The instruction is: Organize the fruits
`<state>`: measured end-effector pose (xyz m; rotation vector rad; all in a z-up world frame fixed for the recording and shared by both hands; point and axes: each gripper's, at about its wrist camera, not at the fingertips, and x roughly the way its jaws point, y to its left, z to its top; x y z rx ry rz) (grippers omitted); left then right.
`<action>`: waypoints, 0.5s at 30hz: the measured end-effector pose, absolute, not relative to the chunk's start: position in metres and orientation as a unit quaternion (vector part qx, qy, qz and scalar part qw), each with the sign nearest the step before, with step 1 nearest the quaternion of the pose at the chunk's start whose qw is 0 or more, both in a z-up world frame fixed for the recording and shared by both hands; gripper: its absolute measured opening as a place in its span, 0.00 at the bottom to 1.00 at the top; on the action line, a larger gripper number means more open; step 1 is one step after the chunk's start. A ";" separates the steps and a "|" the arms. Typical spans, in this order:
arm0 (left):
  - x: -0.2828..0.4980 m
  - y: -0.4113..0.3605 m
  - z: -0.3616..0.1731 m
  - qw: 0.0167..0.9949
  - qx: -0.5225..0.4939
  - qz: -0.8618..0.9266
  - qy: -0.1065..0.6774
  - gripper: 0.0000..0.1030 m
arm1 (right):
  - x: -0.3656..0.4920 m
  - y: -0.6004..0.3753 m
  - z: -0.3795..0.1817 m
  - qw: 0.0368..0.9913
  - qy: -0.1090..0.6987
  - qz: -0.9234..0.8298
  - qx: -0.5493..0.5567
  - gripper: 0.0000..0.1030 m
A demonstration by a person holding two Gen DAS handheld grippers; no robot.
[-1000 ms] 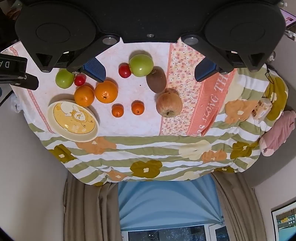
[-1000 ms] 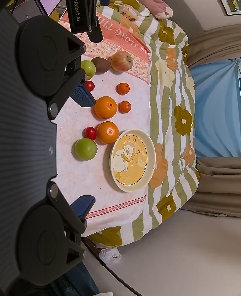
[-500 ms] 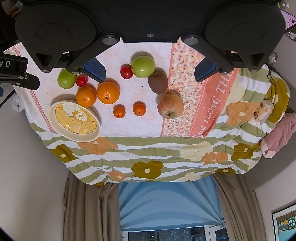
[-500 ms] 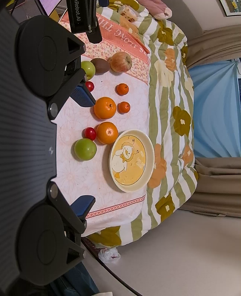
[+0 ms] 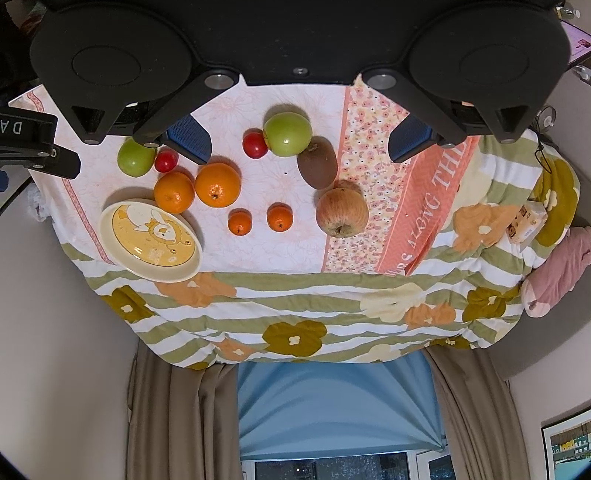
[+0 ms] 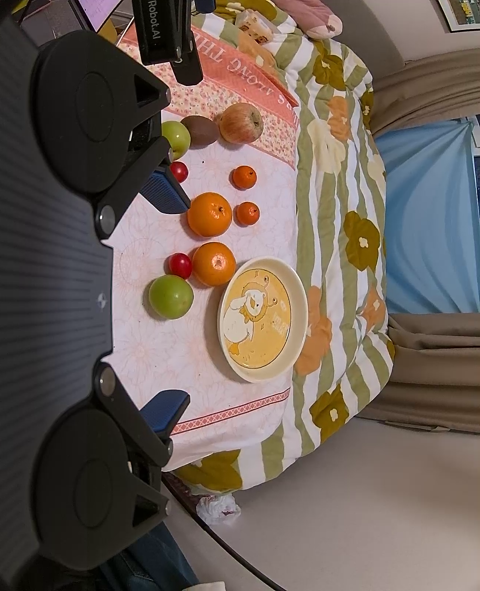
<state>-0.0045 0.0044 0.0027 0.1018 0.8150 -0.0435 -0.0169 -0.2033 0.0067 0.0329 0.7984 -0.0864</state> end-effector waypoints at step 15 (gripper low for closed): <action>-0.009 0.003 0.003 0.919 0.044 -0.023 0.392 1.00 | -0.020 -0.204 0.008 0.922 0.384 -0.041 0.016 1.00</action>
